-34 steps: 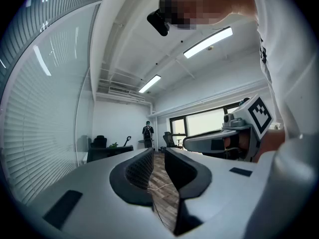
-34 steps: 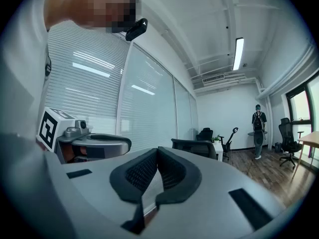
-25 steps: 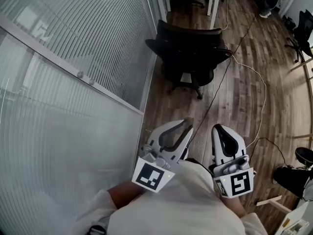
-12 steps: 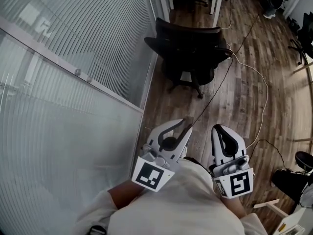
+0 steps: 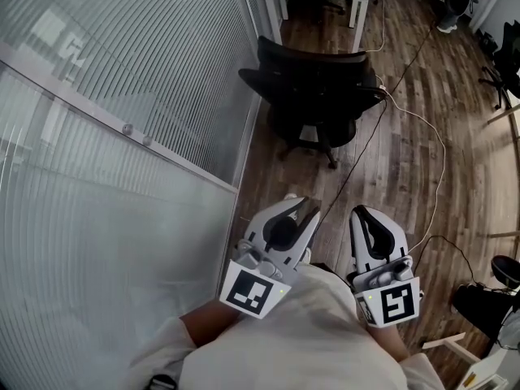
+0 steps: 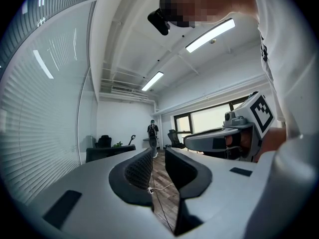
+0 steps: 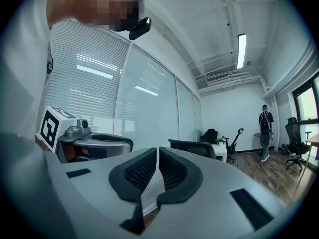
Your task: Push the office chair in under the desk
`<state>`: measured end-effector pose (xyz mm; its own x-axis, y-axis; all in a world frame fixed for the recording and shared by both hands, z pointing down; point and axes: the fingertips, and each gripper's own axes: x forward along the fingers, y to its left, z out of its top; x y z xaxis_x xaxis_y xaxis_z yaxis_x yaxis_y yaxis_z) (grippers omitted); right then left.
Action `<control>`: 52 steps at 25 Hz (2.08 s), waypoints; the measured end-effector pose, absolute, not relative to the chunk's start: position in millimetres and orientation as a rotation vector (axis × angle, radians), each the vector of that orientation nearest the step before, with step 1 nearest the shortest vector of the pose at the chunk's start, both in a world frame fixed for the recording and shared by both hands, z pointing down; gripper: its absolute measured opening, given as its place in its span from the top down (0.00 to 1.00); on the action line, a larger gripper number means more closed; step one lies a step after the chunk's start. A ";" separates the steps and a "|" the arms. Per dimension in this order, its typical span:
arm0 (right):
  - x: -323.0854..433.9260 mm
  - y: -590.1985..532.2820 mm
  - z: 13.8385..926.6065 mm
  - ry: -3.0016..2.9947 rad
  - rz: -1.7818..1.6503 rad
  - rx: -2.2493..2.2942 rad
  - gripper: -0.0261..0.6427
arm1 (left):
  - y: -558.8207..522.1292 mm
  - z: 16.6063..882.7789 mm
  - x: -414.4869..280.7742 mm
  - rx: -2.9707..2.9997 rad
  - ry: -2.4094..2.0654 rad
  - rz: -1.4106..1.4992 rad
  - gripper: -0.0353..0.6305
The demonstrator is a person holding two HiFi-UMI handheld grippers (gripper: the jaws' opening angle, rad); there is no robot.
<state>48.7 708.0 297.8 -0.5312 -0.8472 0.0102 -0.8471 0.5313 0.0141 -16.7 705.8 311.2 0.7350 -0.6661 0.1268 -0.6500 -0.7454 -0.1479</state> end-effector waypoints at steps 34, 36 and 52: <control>32.1 487.9 322.0 -2.535 -0.069 1.513 0.84 | 461.1 348.6 -57.5 -2.754 1.021 -0.440 0.74; 34.1 472.6 332.0 -2.503 -0.082 1.502 0.82 | 440.7 361.0 -65.2 -2.743 1.039 -0.480 0.74; 88.8 393.6 414.7 -2.116 -0.213 1.303 0.69 | 337.9 462.5 -123.9 -2.480 0.920 -1.000 0.66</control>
